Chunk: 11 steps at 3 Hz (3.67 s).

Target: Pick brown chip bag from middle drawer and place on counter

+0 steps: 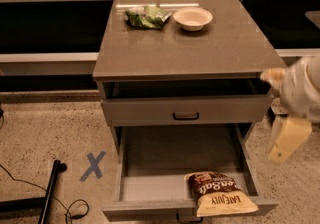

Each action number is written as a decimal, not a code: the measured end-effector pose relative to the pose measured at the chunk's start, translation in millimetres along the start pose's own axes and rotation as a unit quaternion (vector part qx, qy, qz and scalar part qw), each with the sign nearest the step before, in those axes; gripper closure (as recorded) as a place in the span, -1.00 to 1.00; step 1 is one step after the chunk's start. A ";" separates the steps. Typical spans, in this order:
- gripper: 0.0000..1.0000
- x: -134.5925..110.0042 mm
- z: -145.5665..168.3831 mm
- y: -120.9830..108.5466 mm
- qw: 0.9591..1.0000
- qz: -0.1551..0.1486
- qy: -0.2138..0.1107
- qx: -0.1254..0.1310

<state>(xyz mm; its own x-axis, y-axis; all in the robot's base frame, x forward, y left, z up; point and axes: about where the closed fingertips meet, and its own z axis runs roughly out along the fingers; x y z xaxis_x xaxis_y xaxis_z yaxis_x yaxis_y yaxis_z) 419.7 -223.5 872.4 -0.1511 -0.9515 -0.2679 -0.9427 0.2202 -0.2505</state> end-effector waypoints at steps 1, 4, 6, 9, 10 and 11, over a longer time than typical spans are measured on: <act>-1.00 -5.5 75.2 41.5 0.998 -0.021 -0.050 -0.026; -1.00 50.5 184.5 86.7 0.995 -0.006 0.025 -0.099; -1.00 93.1 253.9 130.4 0.994 -0.020 0.052 -0.093; 0.00 91.0 328.7 125.9 0.997 -0.063 -0.020 -0.047; 0.46 77.9 319.9 109.9 0.995 -0.056 -0.070 -0.035; 0.92 62.7 274.2 76.8 0.991 -0.040 -0.129 -0.007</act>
Offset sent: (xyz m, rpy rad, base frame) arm -0.0150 0.0288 -0.0733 0.0857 0.0168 0.0749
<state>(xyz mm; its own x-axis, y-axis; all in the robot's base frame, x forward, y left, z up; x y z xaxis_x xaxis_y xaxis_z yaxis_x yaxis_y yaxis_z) 419.3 -207.3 581.3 0.0044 -0.8789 -0.4770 -0.9531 0.1407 -0.2680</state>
